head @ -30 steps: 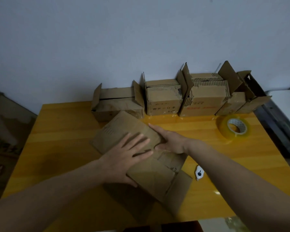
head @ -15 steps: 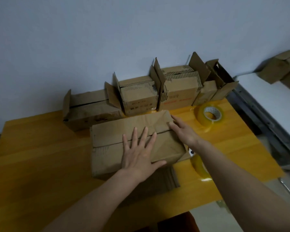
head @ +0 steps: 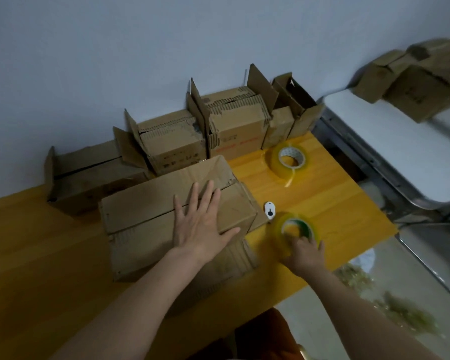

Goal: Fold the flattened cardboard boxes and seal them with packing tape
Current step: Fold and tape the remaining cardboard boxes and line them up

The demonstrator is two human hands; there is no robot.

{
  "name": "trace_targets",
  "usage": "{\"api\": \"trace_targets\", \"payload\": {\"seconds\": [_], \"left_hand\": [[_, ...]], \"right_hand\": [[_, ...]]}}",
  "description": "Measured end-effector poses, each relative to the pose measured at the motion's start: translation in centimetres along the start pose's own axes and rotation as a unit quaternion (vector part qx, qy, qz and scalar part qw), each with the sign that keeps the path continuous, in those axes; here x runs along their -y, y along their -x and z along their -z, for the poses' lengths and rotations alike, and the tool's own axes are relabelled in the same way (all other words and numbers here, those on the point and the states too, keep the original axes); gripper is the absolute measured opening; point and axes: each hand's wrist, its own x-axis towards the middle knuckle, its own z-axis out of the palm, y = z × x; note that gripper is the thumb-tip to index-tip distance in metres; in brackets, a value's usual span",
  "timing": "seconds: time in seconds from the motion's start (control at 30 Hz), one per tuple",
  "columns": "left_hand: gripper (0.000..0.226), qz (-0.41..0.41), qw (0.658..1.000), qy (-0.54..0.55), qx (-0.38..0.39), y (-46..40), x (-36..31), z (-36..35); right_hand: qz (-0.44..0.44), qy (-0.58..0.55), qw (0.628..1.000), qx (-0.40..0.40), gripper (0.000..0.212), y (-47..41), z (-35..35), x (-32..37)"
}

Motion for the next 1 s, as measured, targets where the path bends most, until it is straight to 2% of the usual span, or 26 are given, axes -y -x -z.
{"api": "trace_targets", "payload": {"seconds": [0.07, 0.17, 0.23, 0.27, 0.37, 0.47, 0.57, 0.67, 0.73, 0.8, 0.9, 0.93, 1.0], "left_hand": [[0.099, -0.015, 1.000, 0.001, 0.004, -0.2, 0.1, -0.1], [0.098, -0.022, 1.000, 0.002, 0.007, 0.0, 0.2, 0.1], [0.096, -0.024, 1.000, -0.003, 0.011, 0.2, 0.3, 0.2], [0.095, -0.024, 1.000, -0.003, 0.011, 0.2, 0.2, 0.3], [0.095, -0.027, 1.000, 0.004, 0.012, 0.3, 0.2, 0.4], [0.097, -0.027, 1.000, 0.006, 0.002, 0.1, 0.0, 0.4], [0.097, -0.028, 0.999, 0.028, -0.015, 0.0, -0.3, 0.7], [0.089, -0.016, 0.989, 0.142, -0.038, 0.1, -0.2, 1.1], [0.080, 0.004, 0.964, 0.254, -0.079, 0.2, 0.2, 1.0], [0.064, 0.030, 0.924, 0.358, -0.131, 0.4, 0.6, 0.9], [0.055, 0.063, 0.872, 0.458, -0.158, 0.9, 1.2, 0.8], [0.053, 0.072, 0.852, 0.491, -0.166, 1.1, 1.4, 0.8], [0.040, 0.110, 0.791, 0.567, -0.200, 1.6, 1.6, 1.0]], "right_hand": [[0.009, 0.017, 1.000, -0.009, 0.047, 0.1, -0.7, -0.7], [0.025, 0.017, 0.999, -0.044, 0.049, -0.2, -0.5, -1.4], [0.047, -0.052, 0.996, -0.058, 0.043, -0.6, 0.3, -1.6], [0.051, -0.123, 0.989, -0.065, 0.039, -0.7, 1.0, -1.8], [0.059, -0.361, 0.928, -0.066, 0.033, 0.0, 4.4, -1.9], [0.123, -0.491, 0.858, -0.084, 0.018, 2.0, 8.5, -1.0], [0.222, -0.526, 0.814, -0.109, 0.015, 4.5, 13.3, 1.3], [0.301, -0.490, 0.807, -0.133, 0.022, 6.5, 17.3, 4.3], [0.339, -0.454, 0.816, -0.115, 0.025, 6.7, 18.3, 6.6], [0.356, -0.401, 0.839, -0.095, 0.027, 6.4, 18.1, 8.8], [0.381, -0.332, 0.858, -0.092, 0.029, 5.8, 17.6, 11.2], [0.389, -0.323, 0.858, -0.089, 0.028, 5.7, 17.7, 11.7], [0.401, -0.303, 0.860, -0.088, 0.026, 5.6, 18.1, 12.5]]}}
